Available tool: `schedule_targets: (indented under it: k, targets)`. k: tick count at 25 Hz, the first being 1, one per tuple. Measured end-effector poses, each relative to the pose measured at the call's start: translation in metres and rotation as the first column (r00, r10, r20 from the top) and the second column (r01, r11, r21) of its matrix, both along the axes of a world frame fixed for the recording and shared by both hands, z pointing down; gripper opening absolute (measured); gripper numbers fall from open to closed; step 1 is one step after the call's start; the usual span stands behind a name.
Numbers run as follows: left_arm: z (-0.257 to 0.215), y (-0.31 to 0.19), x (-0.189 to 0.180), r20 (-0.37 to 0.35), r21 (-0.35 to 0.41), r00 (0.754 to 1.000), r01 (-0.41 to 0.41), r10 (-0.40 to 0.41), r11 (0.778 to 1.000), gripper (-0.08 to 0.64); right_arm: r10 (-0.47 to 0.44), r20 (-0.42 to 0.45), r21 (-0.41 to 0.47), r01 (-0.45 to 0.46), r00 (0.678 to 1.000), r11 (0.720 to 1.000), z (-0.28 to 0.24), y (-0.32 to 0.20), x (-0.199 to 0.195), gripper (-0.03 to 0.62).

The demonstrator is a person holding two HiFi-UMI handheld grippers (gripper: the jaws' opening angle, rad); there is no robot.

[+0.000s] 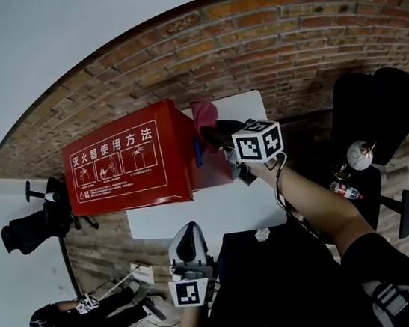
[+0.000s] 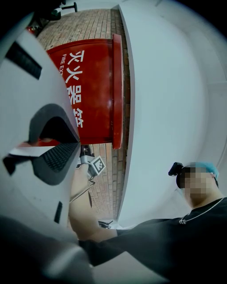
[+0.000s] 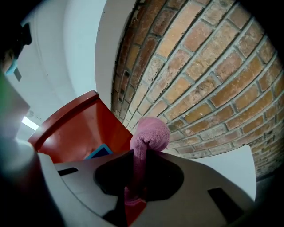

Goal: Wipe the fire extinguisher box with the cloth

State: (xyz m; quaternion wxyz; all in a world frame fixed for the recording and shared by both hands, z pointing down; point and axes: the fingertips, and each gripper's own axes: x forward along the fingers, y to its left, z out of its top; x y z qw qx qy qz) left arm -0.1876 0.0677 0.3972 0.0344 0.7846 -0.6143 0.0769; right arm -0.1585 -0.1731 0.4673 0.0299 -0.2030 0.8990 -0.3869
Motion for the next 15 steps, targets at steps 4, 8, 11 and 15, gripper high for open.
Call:
schedule_targets:
  k: [4,8,11,15]
  targets:
    - [0.003,-0.001,0.0,-0.001,-0.015,1.0,0.006,-0.006,1.0,0.048,-0.006,-0.009,-0.012,0.006,1.0,1.0,0.011,0.0,0.0,0.071]
    - [0.005,-0.003,-0.001,0.006,-0.023,1.0,0.005,-0.005,1.0,0.048,-0.01,-0.02,-0.029,0.01,1.0,1.0,0.023,0.001,0.0,0.071]
    - [0.006,-0.004,-0.001,0.007,-0.027,1.0,0.004,-0.004,1.0,0.048,-0.01,-0.028,-0.043,0.009,1.0,0.999,0.034,0.002,0.0,0.071]
    - [0.005,-0.007,0.0,0.01,-0.026,1.0,0.002,-0.002,1.0,0.048,-0.011,-0.045,-0.065,0.008,0.999,0.998,0.051,0.003,0.0,0.071]
